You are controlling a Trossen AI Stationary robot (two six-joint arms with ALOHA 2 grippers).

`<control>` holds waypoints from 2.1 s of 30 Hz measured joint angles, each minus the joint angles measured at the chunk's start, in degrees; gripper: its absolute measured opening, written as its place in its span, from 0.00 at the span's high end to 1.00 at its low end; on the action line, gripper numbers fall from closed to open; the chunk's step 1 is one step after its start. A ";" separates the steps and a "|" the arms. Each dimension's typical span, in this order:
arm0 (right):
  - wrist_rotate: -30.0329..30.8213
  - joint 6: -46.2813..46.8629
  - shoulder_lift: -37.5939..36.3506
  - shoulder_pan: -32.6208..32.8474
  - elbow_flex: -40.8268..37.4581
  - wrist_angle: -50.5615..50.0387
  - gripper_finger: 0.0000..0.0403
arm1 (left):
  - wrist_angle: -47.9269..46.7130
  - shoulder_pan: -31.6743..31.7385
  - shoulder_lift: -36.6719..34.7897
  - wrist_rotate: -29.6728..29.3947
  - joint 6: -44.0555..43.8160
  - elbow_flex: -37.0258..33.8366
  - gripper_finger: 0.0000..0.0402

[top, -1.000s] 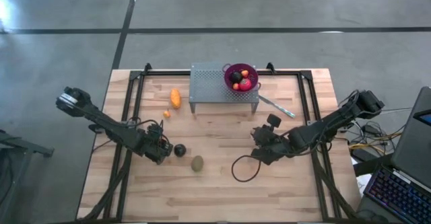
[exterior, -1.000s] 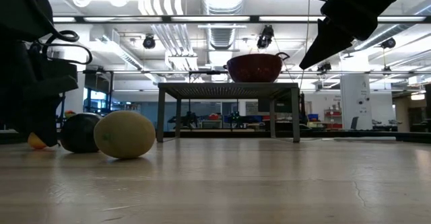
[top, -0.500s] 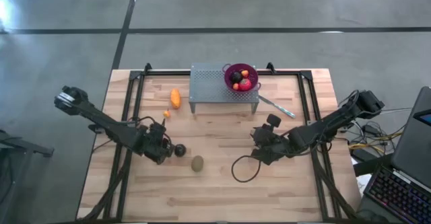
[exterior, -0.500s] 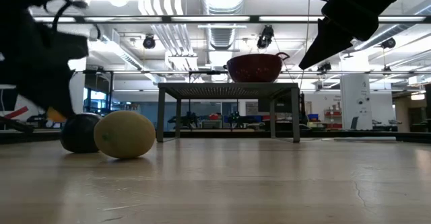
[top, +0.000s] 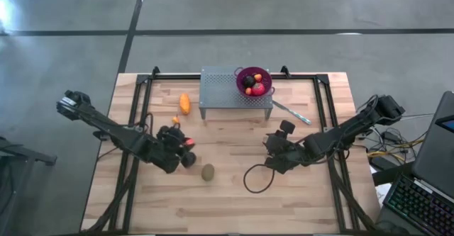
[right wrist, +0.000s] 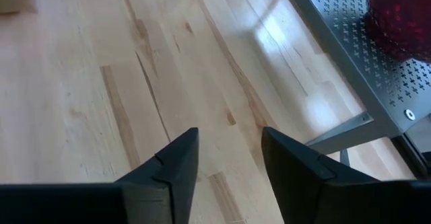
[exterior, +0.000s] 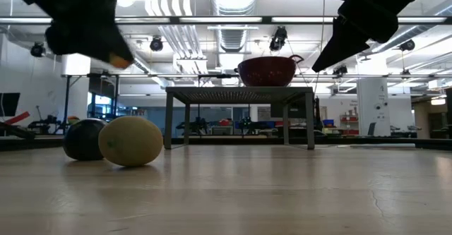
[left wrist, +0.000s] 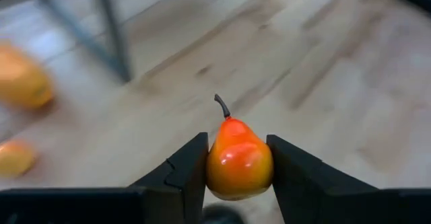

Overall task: Pick & Place Fruit
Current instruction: Put the pear into the purple strainer bowl on the shelf

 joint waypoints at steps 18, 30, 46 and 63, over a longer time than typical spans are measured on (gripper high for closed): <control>-0.39 -13.52 0.02 0.46 0.00 11.09 0.62 | 28.15 0.38 0.01 1.75 15.42 -6.94 0.63; -0.48 -29.61 3.39 3.16 0.00 26.81 0.65 | 57.96 1.95 0.04 11.42 25.25 -17.24 0.63; 3.36 -56.16 14.15 6.02 0.01 60.11 0.42 | 74.03 5.52 4.31 22.81 31.68 -19.97 0.63; 12.57 -69.23 23.68 8.36 11.43 60.57 0.18 | 79.57 9.51 19.46 29.21 41.23 -5.65 0.63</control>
